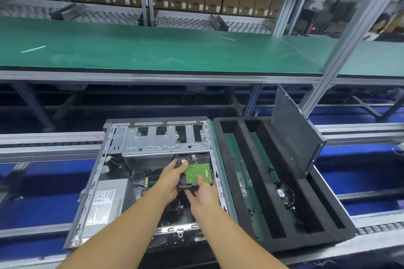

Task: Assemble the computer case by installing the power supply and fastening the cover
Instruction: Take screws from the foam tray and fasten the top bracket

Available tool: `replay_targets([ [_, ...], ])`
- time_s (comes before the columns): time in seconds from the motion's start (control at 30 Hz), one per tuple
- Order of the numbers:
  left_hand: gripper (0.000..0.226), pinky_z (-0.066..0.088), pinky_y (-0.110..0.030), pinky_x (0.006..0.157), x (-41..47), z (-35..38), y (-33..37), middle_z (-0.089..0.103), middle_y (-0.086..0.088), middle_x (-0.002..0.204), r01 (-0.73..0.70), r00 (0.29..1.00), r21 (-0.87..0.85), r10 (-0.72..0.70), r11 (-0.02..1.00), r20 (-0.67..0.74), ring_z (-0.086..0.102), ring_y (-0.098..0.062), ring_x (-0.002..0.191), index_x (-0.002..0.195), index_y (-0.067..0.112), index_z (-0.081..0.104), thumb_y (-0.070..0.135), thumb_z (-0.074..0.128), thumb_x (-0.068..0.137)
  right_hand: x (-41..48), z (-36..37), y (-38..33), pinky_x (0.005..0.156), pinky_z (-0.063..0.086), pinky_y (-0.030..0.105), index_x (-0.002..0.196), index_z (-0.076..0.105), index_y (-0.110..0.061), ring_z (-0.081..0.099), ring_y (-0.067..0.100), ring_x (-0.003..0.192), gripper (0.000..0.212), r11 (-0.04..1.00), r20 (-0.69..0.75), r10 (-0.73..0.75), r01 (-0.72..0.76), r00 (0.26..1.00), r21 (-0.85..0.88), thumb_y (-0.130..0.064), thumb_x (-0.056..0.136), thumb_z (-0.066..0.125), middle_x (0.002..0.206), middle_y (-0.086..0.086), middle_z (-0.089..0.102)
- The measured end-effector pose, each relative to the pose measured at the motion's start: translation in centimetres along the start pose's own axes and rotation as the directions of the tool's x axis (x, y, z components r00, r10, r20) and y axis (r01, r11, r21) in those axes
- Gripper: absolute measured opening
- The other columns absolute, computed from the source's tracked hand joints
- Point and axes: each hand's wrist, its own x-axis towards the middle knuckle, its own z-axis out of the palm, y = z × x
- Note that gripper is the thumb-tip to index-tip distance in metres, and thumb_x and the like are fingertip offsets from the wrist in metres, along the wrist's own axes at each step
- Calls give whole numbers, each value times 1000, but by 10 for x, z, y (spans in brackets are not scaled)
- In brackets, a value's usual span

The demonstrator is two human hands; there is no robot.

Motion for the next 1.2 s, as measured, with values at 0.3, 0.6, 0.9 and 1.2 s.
replay_targets([
  [0.3,12,59,-45,75,21,2,1,73,-17,93,-46,998,43,48,998,-43,72,-29,78,91,8,61,17,69,92,12,13,-3,104,52,43,129,50,-14,64,19,94,22,996,-18,-81,81,997,-35,-14,107,54,111,8,63],
  [0.6,1,48,-36,75,29,4,14,65,-12,74,31,997,20,-33,999,68,62,-25,71,80,3,60,2,60,81,33,39,-9,114,45,45,147,38,5,60,30,114,42,996,34,-62,59,998,65,3,106,48,124,23,59],
  [0.9,32,55,-44,93,43,-19,11,55,-30,102,-94,996,161,93,983,10,66,-41,97,115,-11,49,-16,62,86,55,58,-20,92,52,40,149,38,5,60,21,80,42,977,15,-87,89,996,-193,0,107,42,107,16,62],
  [1.2,20,60,-34,73,41,-17,9,64,-12,66,-48,999,208,51,977,-9,71,-22,73,83,0,47,-13,62,84,59,63,-18,67,50,28,154,33,-5,53,16,73,49,977,-51,-66,55,996,-204,-4,106,45,98,7,51],
])
